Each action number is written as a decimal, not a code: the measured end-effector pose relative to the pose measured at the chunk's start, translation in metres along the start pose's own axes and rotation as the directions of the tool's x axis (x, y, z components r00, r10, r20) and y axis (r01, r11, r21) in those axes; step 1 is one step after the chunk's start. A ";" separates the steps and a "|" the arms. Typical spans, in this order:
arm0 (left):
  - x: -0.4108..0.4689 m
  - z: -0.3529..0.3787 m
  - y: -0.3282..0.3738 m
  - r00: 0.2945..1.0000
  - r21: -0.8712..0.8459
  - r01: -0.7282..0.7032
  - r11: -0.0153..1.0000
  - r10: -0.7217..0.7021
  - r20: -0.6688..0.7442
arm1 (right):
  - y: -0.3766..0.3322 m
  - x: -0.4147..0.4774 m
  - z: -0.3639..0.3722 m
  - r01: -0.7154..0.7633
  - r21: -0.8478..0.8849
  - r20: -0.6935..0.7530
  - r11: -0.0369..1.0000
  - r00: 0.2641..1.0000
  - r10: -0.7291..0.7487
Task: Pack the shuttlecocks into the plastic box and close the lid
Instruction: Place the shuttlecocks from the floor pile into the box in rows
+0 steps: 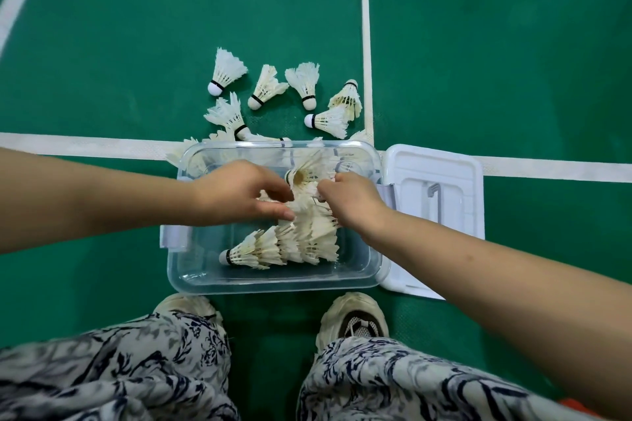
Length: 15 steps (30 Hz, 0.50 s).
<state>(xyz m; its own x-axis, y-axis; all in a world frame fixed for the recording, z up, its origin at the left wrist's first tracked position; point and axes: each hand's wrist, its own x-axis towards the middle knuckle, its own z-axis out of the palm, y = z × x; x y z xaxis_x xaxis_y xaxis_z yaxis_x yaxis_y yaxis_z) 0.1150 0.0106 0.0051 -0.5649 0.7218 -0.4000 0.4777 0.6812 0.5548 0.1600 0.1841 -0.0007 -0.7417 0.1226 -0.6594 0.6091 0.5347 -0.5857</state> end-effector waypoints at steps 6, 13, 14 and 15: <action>-0.033 -0.014 -0.004 0.949 0.345 -0.155 0.926 0.237 -0.209 | -0.007 -0.008 0.007 0.044 -0.046 0.023 0.998 0.999 -0.043; -0.016 -0.005 -0.005 0.883 0.645 -0.150 0.749 0.394 -0.253 | -0.018 -0.011 0.018 0.080 -0.008 0.056 0.997 0.995 -0.079; -0.015 -0.008 -0.007 0.871 0.659 -0.127 0.741 0.402 -0.284 | -0.017 -0.011 0.019 0.087 0.008 0.053 0.996 0.995 -0.088; -0.015 -0.010 -0.010 0.867 0.664 -0.113 0.740 0.400 -0.298 | -0.016 -0.011 0.019 0.100 0.027 0.048 0.995 0.994 -0.101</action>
<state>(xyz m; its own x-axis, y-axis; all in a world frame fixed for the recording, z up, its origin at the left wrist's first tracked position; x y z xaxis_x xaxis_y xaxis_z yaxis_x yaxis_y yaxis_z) 0.1117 -0.0079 0.0128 -0.4991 0.8616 0.0927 0.8636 0.5033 -0.0285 0.1634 0.1580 0.0066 -0.7849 0.0274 -0.6190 0.5394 0.5218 -0.6609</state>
